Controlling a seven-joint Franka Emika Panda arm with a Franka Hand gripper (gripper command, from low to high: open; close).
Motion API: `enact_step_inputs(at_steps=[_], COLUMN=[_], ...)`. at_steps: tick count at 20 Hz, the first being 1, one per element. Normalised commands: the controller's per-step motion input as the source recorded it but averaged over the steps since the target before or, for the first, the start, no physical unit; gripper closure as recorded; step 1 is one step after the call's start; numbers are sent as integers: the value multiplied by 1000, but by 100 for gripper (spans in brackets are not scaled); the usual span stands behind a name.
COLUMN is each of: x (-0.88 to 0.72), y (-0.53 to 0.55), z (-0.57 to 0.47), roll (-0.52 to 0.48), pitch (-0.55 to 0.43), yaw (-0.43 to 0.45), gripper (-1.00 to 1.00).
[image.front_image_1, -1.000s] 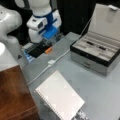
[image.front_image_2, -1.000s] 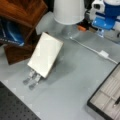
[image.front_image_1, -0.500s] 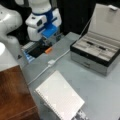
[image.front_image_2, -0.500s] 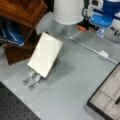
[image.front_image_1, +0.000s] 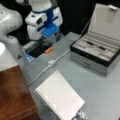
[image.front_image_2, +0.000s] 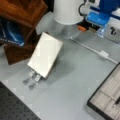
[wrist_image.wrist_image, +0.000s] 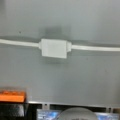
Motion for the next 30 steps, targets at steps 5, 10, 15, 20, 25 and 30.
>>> enact_step_inputs(at_steps=[5, 10, 15, 20, 25, 30], x=[546, 457, 456, 375, 247, 200], y=[-113, -156, -168, -139, -89, -112], z=[280, 274, 232, 224, 151, 103], roll=[-115, -139, -69, 4, -70, -58], pitch=[260, 273, 268, 255, 259, 268], yaw=[126, 93, 52, 118, 168, 176], gripper=[-100, -100, -100, -100, -100, -100])
